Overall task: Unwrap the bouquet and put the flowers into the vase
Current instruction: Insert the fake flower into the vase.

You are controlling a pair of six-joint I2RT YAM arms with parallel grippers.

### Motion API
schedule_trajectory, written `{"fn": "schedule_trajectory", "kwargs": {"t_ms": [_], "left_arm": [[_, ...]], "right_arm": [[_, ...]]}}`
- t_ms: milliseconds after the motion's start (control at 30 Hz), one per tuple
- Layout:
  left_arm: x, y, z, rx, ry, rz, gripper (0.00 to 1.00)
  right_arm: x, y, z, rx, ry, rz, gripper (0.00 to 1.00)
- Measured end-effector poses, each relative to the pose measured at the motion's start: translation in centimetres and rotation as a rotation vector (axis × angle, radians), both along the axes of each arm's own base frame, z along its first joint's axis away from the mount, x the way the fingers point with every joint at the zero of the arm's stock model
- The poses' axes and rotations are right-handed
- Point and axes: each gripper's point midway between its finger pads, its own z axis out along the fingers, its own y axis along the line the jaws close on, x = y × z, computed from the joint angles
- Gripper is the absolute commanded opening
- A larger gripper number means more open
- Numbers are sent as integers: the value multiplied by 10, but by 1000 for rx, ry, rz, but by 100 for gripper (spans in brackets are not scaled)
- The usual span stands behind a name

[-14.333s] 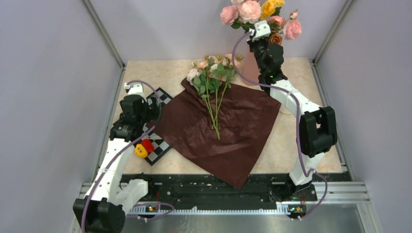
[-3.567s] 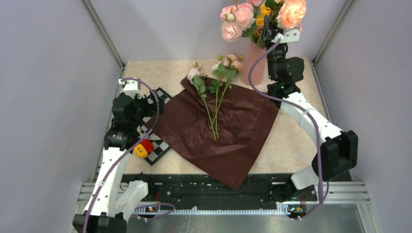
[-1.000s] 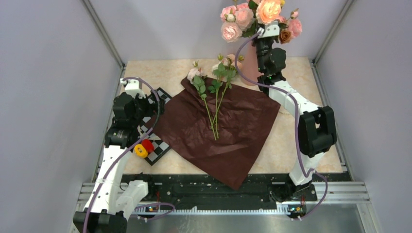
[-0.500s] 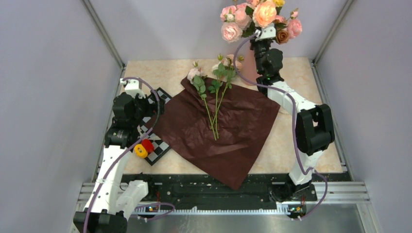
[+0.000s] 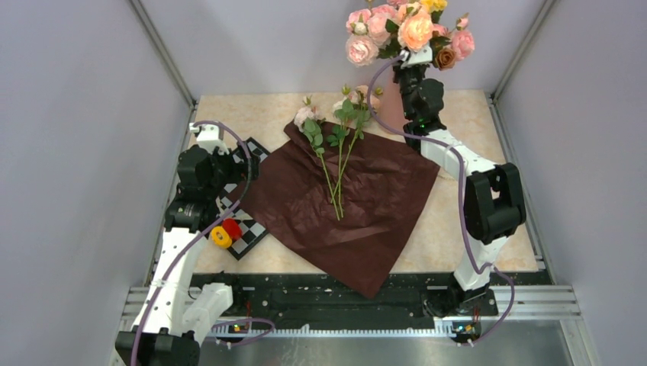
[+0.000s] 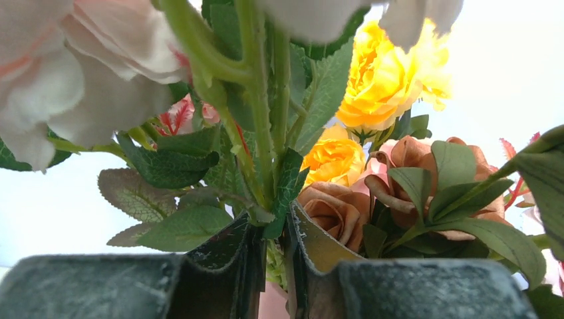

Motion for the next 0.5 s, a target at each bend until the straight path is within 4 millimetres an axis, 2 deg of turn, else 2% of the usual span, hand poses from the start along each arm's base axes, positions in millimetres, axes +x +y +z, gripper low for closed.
{"fn": "schedule_trajectory", "kwargs": {"t_ms": [267, 500], "left_arm": [[0, -1, 0, -1, 0, -4, 99], [0, -1, 0, -2, 0, -7, 99]], "right_arm": [[0, 1, -5, -9, 12, 7, 24], [0, 2, -21, -26, 52, 9, 27]]}}
